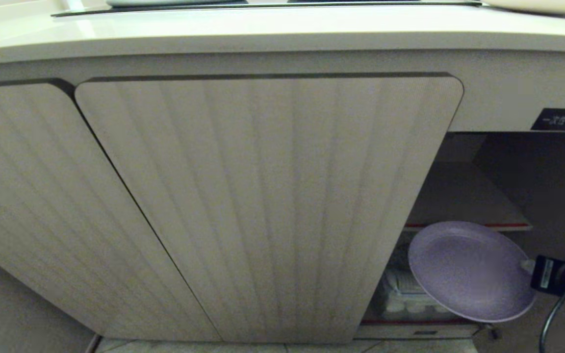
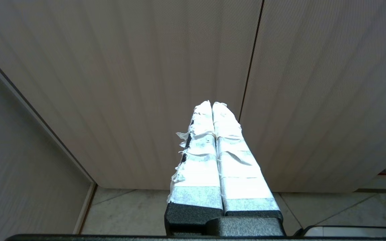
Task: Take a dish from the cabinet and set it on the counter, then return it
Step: Place it on the table
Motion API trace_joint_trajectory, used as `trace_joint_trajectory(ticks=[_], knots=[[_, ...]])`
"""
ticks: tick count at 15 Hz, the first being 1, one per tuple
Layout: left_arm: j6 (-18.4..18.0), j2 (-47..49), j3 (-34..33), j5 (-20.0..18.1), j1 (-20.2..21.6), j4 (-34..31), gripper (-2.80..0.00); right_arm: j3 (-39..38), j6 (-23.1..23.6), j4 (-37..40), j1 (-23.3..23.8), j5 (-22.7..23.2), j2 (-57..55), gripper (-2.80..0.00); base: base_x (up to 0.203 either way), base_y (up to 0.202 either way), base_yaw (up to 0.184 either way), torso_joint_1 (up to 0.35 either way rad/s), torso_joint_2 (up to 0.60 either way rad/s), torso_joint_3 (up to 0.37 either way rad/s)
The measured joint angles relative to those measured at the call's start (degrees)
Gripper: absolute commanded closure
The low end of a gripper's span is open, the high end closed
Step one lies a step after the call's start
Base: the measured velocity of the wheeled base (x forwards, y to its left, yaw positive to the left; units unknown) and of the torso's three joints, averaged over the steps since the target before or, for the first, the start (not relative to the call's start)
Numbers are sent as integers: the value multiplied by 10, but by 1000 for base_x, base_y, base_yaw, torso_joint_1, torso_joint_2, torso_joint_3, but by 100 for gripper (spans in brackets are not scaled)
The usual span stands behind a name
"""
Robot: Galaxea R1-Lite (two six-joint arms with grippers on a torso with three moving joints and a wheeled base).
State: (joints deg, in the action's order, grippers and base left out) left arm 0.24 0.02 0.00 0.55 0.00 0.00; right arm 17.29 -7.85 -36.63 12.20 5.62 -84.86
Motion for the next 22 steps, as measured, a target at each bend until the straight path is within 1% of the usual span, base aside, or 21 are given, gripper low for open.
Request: trace_joint_trajectory(ticks=[4, 6, 9, 18, 22], knots=[[0, 0, 0, 0, 0, 0, 0, -33, 5, -1, 1, 1, 21, 0, 0, 0, 0, 0, 0, 0], [0, 0, 0, 0, 0, 0, 0, -47, 5, 14, 0, 12, 35, 0, 0, 0, 0, 0, 0, 0], [0, 0, 0, 0, 0, 0, 0, -66, 5, 35, -2, 15, 57, 0, 0, 0, 0, 0, 0, 0], [0, 0, 0, 0, 0, 0, 0, -152, 7, 37, -41, 15, 119, 0, 0, 0, 0, 0, 0, 0], [0, 0, 0, 0, 0, 0, 0, -170, 6, 45, -61, 15, 142, 0, 0, 0, 0, 0, 0, 0]])
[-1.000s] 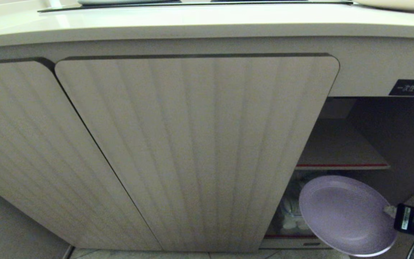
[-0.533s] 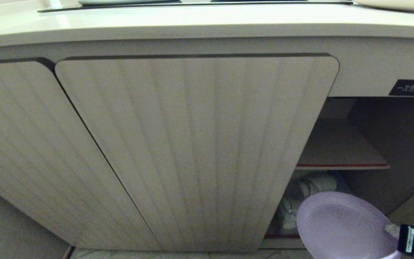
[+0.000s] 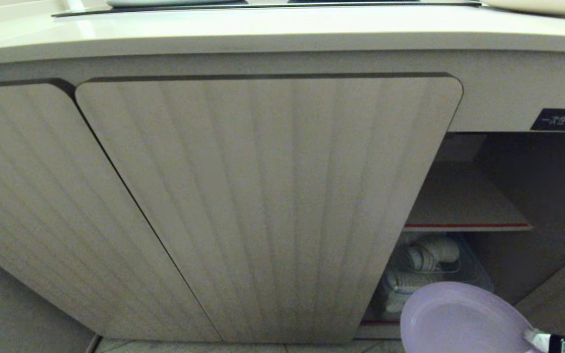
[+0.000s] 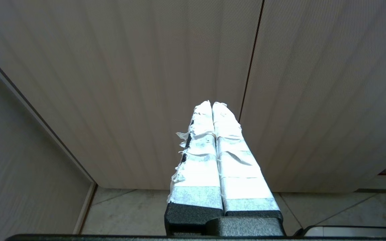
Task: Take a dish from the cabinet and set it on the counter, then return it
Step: Place it on the table
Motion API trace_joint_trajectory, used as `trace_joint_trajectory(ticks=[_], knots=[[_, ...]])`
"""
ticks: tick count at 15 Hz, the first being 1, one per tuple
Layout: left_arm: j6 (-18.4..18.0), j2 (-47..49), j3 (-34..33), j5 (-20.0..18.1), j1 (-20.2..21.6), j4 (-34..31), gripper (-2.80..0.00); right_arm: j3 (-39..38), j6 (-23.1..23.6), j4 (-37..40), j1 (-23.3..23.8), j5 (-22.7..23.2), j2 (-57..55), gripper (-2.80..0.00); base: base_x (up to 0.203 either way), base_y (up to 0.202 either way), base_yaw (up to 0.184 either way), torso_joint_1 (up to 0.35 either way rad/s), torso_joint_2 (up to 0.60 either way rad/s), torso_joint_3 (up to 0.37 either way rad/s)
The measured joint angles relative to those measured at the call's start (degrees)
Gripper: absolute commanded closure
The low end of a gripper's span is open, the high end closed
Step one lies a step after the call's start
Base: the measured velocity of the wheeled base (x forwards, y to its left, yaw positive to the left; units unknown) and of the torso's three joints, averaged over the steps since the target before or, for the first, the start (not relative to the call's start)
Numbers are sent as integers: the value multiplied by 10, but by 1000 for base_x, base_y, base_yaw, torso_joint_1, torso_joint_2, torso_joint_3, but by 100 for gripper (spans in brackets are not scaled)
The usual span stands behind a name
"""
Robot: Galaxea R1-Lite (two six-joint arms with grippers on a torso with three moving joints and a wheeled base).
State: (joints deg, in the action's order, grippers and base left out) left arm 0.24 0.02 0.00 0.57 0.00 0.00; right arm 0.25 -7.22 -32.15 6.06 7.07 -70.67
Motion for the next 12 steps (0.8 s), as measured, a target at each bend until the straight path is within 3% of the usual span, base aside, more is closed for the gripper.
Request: trace_joint_trajectory(ticks=[12], knots=[[0, 0, 0, 0, 0, 0, 0, -3, -4, 115, -32, 2, 79, 0, 0, 0, 0, 0, 0, 0]])
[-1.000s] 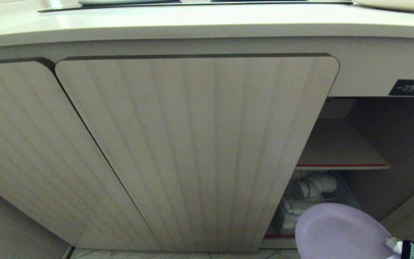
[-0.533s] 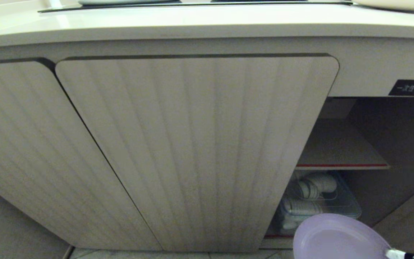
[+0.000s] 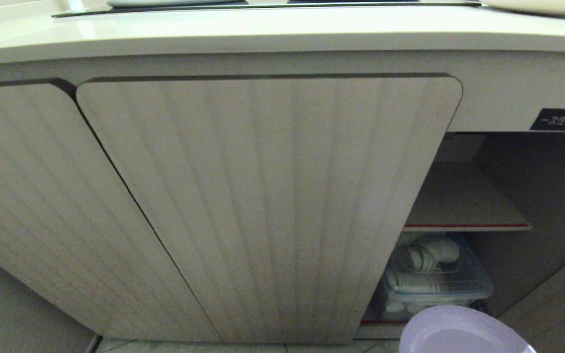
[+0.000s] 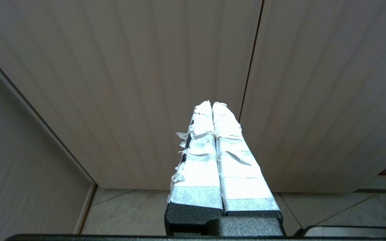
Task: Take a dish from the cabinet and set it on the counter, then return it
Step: Place it on the table
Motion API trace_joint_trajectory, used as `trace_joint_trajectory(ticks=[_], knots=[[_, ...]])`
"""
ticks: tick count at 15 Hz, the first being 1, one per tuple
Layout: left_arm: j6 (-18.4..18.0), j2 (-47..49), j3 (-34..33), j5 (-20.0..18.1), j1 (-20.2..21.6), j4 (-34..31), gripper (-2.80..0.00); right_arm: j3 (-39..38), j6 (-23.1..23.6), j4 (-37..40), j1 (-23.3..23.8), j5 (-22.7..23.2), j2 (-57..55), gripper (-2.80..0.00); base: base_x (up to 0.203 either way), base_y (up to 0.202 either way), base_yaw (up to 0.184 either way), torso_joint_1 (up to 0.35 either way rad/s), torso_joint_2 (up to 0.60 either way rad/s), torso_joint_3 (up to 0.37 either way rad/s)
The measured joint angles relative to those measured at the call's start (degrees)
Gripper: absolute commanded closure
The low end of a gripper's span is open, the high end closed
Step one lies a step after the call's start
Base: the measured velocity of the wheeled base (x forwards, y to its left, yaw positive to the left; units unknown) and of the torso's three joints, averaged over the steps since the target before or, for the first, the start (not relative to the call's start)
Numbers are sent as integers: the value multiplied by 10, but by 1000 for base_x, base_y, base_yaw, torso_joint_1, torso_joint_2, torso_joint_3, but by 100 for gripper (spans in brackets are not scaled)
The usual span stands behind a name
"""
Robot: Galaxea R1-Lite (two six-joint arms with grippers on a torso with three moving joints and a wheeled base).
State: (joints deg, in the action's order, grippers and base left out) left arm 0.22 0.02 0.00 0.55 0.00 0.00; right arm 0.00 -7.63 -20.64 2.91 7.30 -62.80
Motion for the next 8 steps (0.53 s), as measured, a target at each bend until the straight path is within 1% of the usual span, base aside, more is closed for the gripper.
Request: trace_joint_trajectory(ticks=[2, 5, 8], knots=[[0, 0, 0, 0, 0, 0, 0, 0, -8, 1, -13, 0, 7, 0, 0, 0, 0, 0, 0, 0], [0, 0, 0, 0, 0, 0, 0, 0, -46, 7, -33, -1, 17, 0, 0, 0, 0, 0, 0, 0], [0, 0, 0, 0, 0, 0, 0, 0, -50, 22, -46, 0, 27, 0, 0, 0, 0, 0, 0, 0]])
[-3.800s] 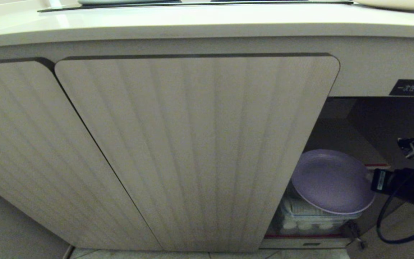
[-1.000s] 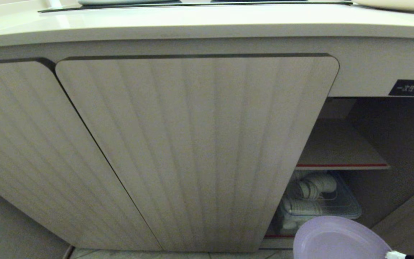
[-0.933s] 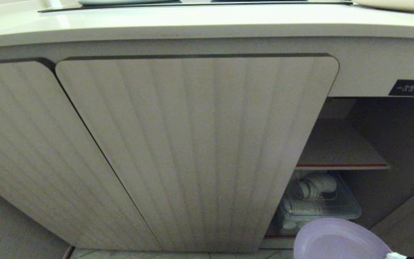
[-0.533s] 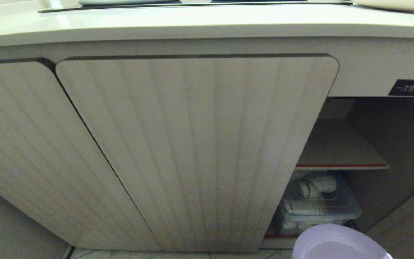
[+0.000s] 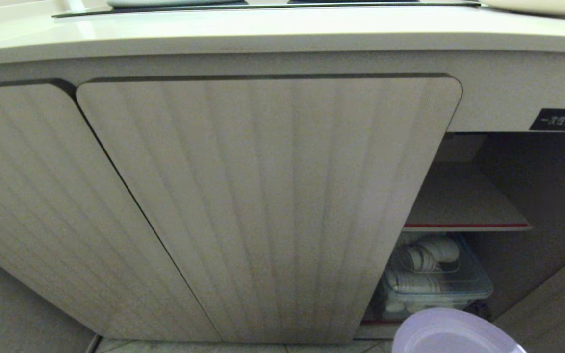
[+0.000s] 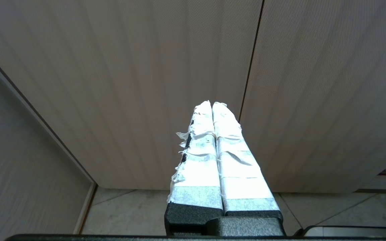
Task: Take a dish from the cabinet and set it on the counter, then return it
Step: Place it on the table
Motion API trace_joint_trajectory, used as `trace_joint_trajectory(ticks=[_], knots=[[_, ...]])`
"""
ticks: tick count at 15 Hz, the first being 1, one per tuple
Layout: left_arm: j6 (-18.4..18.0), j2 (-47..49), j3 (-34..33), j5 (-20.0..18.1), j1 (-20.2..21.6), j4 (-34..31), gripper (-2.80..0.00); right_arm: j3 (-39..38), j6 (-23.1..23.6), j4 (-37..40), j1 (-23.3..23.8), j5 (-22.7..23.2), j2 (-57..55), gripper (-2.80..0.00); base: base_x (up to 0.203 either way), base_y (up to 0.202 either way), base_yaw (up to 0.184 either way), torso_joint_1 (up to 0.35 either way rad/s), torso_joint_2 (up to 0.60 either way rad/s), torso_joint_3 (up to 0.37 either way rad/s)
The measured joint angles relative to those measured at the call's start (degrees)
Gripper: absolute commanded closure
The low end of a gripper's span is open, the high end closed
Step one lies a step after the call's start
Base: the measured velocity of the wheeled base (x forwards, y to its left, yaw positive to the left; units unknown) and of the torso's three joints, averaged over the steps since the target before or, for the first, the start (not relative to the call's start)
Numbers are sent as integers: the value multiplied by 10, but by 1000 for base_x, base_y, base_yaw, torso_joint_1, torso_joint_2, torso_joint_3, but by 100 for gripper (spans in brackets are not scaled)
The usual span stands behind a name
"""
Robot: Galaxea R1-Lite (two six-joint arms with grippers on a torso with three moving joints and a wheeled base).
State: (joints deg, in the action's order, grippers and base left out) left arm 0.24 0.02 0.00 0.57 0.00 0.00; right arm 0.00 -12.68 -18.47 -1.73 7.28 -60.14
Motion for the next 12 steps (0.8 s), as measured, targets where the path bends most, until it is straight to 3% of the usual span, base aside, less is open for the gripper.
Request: trace_joint_trajectory(ticks=[4, 12], knots=[[0, 0, 0, 0, 0, 0, 0, 0, 0, 1, -7, 29, 10, 0, 0, 0, 0, 0, 0, 0], [0, 0, 0, 0, 0, 0, 0, 0, 7, 14, -9, 30, 24, 0, 0, 0, 0, 0, 0, 0]])
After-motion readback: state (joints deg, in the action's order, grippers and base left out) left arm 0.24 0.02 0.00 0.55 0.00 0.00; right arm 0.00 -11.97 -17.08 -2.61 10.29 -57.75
